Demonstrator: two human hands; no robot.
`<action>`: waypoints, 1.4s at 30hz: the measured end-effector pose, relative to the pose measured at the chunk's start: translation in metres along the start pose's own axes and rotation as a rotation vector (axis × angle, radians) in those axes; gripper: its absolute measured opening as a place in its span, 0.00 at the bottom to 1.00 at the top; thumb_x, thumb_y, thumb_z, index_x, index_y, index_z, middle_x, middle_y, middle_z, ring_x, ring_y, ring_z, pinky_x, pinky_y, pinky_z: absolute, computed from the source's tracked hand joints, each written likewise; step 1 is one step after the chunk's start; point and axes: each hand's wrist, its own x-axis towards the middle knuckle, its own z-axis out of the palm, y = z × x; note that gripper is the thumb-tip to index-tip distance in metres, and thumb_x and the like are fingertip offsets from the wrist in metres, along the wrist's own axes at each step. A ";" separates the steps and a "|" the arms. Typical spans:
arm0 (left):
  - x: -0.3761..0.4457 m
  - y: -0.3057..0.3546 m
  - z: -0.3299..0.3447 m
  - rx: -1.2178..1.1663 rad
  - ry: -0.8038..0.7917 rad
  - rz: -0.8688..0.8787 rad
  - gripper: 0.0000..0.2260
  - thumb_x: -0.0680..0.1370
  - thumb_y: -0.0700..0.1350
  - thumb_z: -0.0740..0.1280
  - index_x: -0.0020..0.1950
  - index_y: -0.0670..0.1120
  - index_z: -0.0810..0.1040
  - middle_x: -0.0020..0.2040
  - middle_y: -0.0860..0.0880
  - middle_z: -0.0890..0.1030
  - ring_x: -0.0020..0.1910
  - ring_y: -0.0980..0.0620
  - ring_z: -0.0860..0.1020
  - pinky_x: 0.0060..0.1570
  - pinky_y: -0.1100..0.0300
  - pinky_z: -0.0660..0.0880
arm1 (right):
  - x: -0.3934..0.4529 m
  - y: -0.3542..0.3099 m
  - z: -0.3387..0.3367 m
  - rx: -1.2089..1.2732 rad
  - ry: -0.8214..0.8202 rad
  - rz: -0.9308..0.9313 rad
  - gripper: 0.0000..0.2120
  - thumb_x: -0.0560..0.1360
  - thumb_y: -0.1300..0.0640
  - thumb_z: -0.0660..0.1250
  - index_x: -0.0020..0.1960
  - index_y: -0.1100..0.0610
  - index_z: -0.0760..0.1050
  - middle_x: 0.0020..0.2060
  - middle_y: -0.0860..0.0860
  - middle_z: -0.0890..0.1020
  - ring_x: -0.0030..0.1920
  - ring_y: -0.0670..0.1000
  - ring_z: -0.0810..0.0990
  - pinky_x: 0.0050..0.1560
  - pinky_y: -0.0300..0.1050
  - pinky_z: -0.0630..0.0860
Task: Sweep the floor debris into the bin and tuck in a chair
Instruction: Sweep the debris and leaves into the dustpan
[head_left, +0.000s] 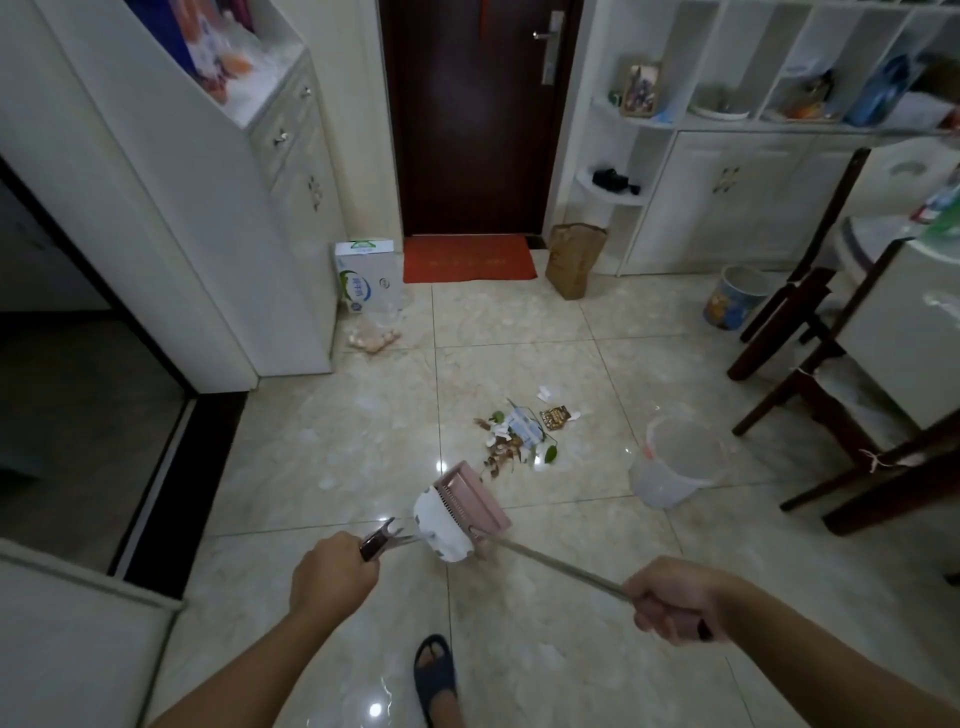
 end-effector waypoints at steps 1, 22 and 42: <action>0.015 0.005 -0.001 -0.009 -0.009 0.002 0.07 0.70 0.49 0.67 0.35 0.48 0.78 0.29 0.50 0.79 0.31 0.47 0.79 0.29 0.59 0.72 | -0.001 -0.012 -0.008 -0.021 0.014 0.010 0.15 0.81 0.62 0.58 0.35 0.60 0.67 0.25 0.55 0.71 0.17 0.46 0.64 0.17 0.35 0.61; 0.182 0.056 -0.029 -0.082 -0.112 -0.105 0.08 0.67 0.46 0.68 0.29 0.45 0.77 0.23 0.49 0.76 0.23 0.53 0.76 0.23 0.63 0.65 | 0.053 -0.234 -0.139 -0.166 0.160 -0.011 0.10 0.79 0.66 0.57 0.40 0.61 0.67 0.24 0.55 0.68 0.16 0.47 0.65 0.16 0.34 0.61; 0.233 0.150 0.003 0.000 -0.172 -0.344 0.10 0.68 0.47 0.67 0.28 0.44 0.74 0.24 0.50 0.75 0.24 0.55 0.73 0.23 0.64 0.65 | 0.236 -0.299 -0.169 -0.568 0.278 -0.020 0.10 0.77 0.66 0.56 0.43 0.67 0.74 0.31 0.60 0.75 0.24 0.51 0.71 0.28 0.40 0.67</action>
